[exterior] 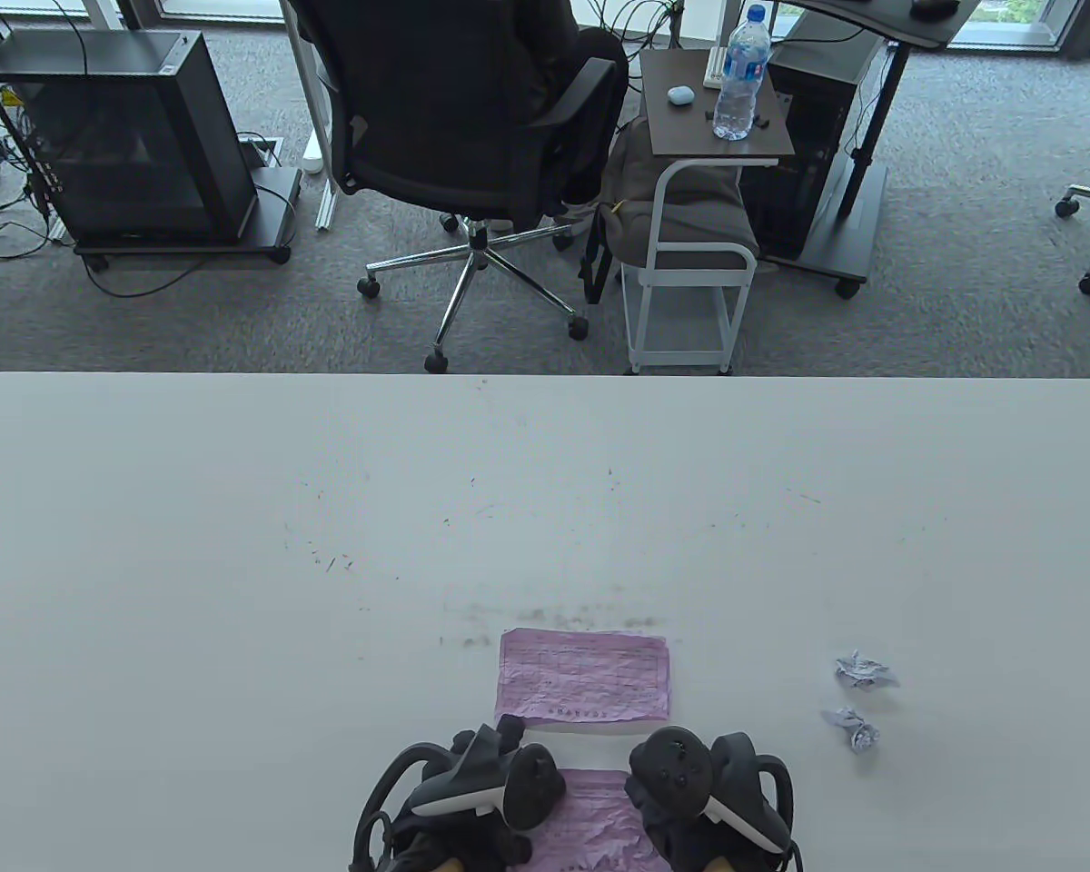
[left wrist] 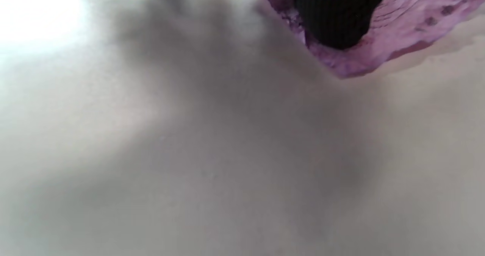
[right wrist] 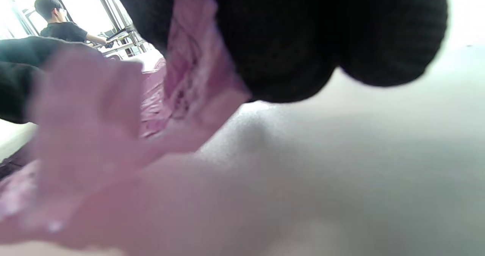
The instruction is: Flatten crumpled invoices and stack
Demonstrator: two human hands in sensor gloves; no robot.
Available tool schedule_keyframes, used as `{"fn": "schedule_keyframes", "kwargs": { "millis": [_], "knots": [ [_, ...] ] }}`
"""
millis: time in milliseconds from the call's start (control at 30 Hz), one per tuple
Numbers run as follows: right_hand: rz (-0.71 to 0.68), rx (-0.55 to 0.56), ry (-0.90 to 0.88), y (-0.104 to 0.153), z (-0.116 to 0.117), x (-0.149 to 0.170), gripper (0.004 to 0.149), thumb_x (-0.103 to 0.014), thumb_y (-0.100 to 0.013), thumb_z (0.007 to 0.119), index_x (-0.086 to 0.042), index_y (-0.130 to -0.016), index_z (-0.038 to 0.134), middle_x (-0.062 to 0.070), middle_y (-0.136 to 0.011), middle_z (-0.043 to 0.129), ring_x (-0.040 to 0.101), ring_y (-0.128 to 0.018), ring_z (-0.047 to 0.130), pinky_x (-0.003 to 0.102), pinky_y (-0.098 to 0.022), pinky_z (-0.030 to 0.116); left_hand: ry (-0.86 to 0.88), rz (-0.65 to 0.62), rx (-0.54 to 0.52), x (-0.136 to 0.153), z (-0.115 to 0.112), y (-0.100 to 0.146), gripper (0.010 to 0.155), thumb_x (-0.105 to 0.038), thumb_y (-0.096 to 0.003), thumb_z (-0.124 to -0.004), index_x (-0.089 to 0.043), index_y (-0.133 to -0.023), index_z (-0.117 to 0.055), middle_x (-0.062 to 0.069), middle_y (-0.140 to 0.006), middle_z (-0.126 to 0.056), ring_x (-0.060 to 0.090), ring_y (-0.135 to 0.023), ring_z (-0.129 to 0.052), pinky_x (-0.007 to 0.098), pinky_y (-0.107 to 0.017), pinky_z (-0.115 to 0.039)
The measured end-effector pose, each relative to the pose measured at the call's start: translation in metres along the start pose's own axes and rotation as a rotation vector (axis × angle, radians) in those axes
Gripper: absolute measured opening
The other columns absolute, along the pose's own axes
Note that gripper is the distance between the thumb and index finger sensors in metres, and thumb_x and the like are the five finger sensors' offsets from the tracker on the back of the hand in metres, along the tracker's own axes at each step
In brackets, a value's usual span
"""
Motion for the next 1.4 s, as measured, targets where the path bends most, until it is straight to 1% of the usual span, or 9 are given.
{"fn": "schedule_keyframes", "kwargs": {
  "millis": [200,400,500,633,867,967,1100,1267,1400],
  "knots": [
    [-0.002,-0.073,-0.037,-0.002,0.0,-0.001,0.043,-0.022,-0.048,0.084,-0.009,-0.089,0.074,0.016,-0.067,0.096,0.025,-0.04,0.1,0.041,-0.03,0.09,0.084,0.093,0.094,0.021,-0.009,-0.001,0.081,-0.05,-0.0495,-0.078,-0.043,-0.107,-0.021,0.018,-0.106,0.008,0.057,-0.097,-0.012,0.068,-0.067,-0.043],
    [-0.044,-0.168,0.17,-0.009,-0.003,-0.005,0.044,-0.021,-0.048,0.083,-0.012,-0.09,0.074,0.015,-0.071,0.095,0.025,-0.045,0.101,0.042,-0.034,0.091,0.13,0.083,0.16,0.023,-0.015,-0.004,0.089,-0.051,-0.047,-0.081,-0.043,-0.104,-0.012,0.017,-0.103,0.013,0.056,-0.095,-0.001,0.069,-0.066,-0.035],
    [-0.043,-0.204,0.167,-0.012,0.005,0.0,0.044,-0.022,-0.048,0.083,-0.012,-0.09,0.074,0.014,-0.071,0.095,0.024,-0.045,0.1,0.041,-0.034,0.09,0.159,0.072,0.154,0.025,-0.016,-0.004,0.09,-0.05,-0.0466,-0.082,-0.043,-0.104,-0.013,0.016,-0.102,0.014,0.056,-0.094,0.005,0.071,-0.066,-0.03],
    [-0.051,-0.188,0.133,-0.011,0.005,0.007,0.044,-0.022,-0.049,0.083,-0.013,-0.09,0.073,0.013,-0.069,0.094,0.023,-0.045,0.099,0.041,-0.034,0.09,0.219,0.044,0.144,0.029,-0.018,-0.006,0.09,-0.049,-0.0462,-0.083,-0.044,-0.103,-0.013,0.013,-0.1,0.016,0.054,-0.092,0.012,0.072,-0.064,-0.023],
    [0.092,-0.134,0.093,-0.006,-0.005,0.041,0.045,-0.021,-0.049,0.083,-0.012,-0.091,0.071,0.013,-0.071,0.092,0.025,-0.047,0.098,0.043,-0.036,0.089,0.23,0.036,0.142,0.029,-0.017,-0.006,0.09,-0.048,-0.0466,-0.084,-0.044,-0.104,-0.014,0.013,-0.1,0.017,0.055,-0.09,0.013,0.072,-0.063,-0.021],
    [0.093,-0.01,0.068,-0.001,-0.019,0.042,0.048,-0.023,-0.05,0.083,-0.011,-0.094,0.068,0.017,-0.078,0.088,0.029,-0.053,0.096,0.045,-0.038,0.088,0.231,0.035,0.141,0.029,-0.017,-0.006,0.09,-0.048,-0.0466,-0.084,-0.044,-0.104,-0.014,0.013,-0.1,0.016,0.055,-0.09,0.013,0.073,-0.063,-0.021],
    [-0.166,0.075,0.109,0.005,-0.029,-0.001,0.041,-0.029,-0.051,0.082,-0.015,-0.088,0.073,0.021,-0.089,0.076,0.034,-0.066,0.088,0.046,-0.042,0.087,0.232,0.034,0.142,0.029,-0.017,-0.006,0.09,-0.048,-0.0467,-0.084,-0.044,-0.104,-0.015,0.013,-0.1,0.016,0.055,-0.09,0.013,0.073,-0.063,-0.021],
    [-0.555,-0.093,0.161,0.015,0.007,-0.076,0.04,-0.038,-0.052,0.079,-0.019,-0.088,0.074,0.017,-0.098,0.07,0.036,-0.078,0.082,0.051,-0.051,0.082,0.235,0.033,0.139,0.03,-0.017,-0.006,0.09,-0.047,-0.0469,-0.084,-0.044,-0.104,-0.014,0.013,-0.101,0.016,0.056,-0.09,0.013,0.073,-0.063,-0.02],
    [-0.71,-0.237,0.195,0.026,0.034,-0.11,0.037,-0.039,-0.052,0.079,-0.021,-0.085,0.077,0.015,-0.102,0.067,0.037,-0.084,0.078,0.055,-0.055,0.079,0.23,0.035,0.144,0.03,-0.017,-0.006,0.09,-0.048,-0.0469,-0.084,-0.044,-0.104,-0.014,0.013,-0.101,0.016,0.056,-0.09,0.013,0.073,-0.063,-0.02]
  ]
}}
Point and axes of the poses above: the tracker on the back of each hand, its own x axis roughly to the little-finger side, its own y axis roughly from the fingertips to the wrist, z = x × y, the point moved 4 cm from there along -y, roughly from the wrist to the fingertips
